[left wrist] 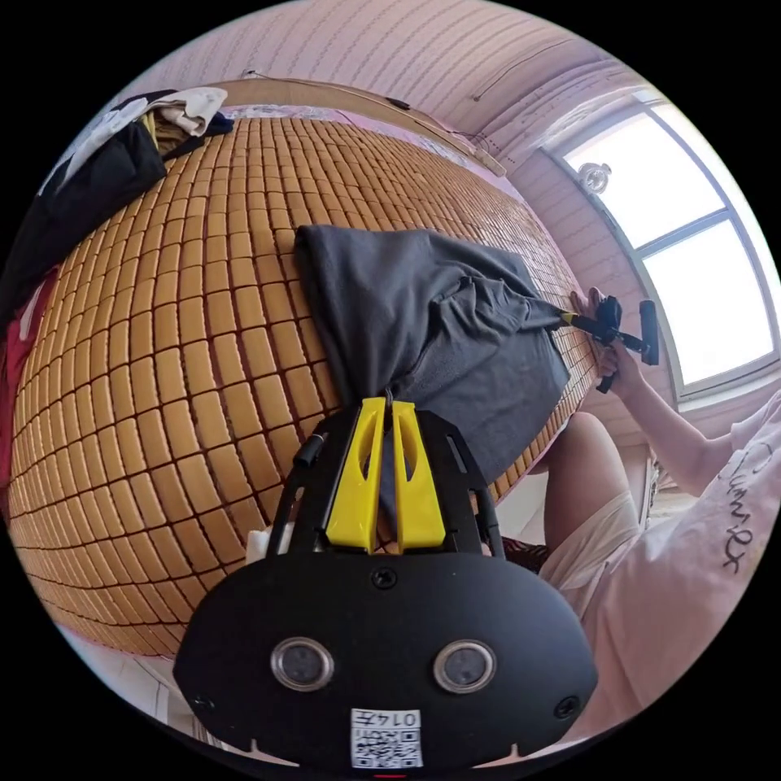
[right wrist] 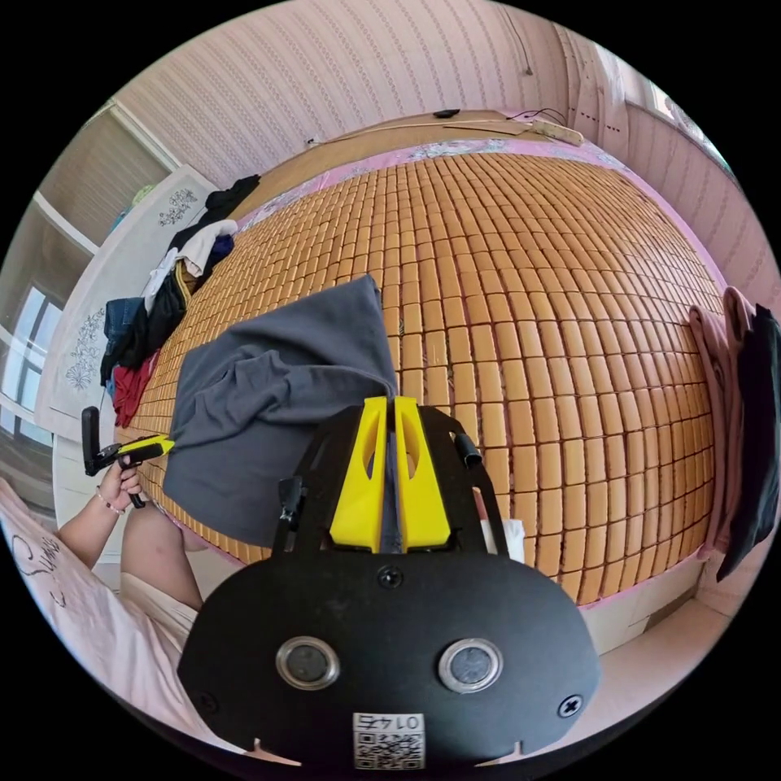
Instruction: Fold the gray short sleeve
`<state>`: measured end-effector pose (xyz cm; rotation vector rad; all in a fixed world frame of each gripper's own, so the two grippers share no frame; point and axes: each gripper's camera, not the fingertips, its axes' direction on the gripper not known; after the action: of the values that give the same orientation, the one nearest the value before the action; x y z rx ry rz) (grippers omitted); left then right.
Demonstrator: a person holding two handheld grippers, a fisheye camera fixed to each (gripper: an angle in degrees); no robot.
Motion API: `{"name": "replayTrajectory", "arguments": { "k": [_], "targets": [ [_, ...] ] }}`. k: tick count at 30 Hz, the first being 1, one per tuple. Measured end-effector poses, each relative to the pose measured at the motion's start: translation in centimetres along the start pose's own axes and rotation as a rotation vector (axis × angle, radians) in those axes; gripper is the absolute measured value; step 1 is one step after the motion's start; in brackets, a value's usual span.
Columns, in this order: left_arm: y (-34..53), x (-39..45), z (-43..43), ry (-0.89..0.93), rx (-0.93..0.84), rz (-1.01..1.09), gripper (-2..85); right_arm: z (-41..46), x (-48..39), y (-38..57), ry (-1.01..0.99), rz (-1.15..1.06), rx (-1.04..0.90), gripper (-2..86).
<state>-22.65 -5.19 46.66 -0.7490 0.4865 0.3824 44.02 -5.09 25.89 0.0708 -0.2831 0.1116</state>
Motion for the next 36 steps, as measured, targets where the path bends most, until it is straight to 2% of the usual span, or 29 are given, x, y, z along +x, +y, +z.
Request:
{"name": "replayTrajectory", "arguments": {
  "k": [3, 9, 12, 17, 21, 24, 26, 29, 31, 36],
  "targets": [
    [0.1, -0.3, -1.2, -0.058, 0.024, 0.027, -0.9, -1.3, -0.2, 0.9, -0.022, 0.01, 0.028, -0.4],
    [1.1, -1.4, -3.4, 0.07, 0.144, -0.013, -0.9, -2.4, -3.4, 4.4, 0.015, -0.053, 0.104, -0.4],
    [1.8, -0.7, -2.7, 0.077, 0.112, -0.006, -0.9, -1.2, -3.5, 5.2, 0.049, -0.071, 0.077, -0.3],
    [3.6, -0.1, 2.8, -0.02, -0.051, -0.035, 0.6, 5.3, -0.7, 5.8, 0.13, -0.028, -0.133, 0.2],
    [4.5, 0.0, 1.8, -0.041, -0.027, -0.08, 4.4, 4.6, 0.2, 6.3, 0.081, -0.005, -0.1, 1.1],
    [4.9, 1.4, -0.1, -0.144, -0.014, -0.03, 4.1, 3.3, 1.0, 6.6, 0.135, 0.003, -0.094, 2.3],
    [3.9, 4.0, -0.5, -0.182, 0.011, 0.073, 2.2, 3.0, -0.7, 6.0, 0.093, -0.082, -0.074, 3.1],
    [1.1, 7.7, 2.0, -0.086, 0.031, 0.143, 1.4, 5.4, -4.8, 4.5, -0.061, -0.205, -0.079, 4.4],
    [-0.6, 9.5, 4.3, -0.085, 0.03, 0.157, 3.1, 7.7, -7.6, 3.7, -0.13, -0.284, -0.089, 6.2],
    [-3.1, 11.3, 9.9, -0.113, -0.053, 0.115, 7.5, 14.0, -10.5, 2.4, -0.113, -0.302, -0.182, 8.9]
  ]
}}
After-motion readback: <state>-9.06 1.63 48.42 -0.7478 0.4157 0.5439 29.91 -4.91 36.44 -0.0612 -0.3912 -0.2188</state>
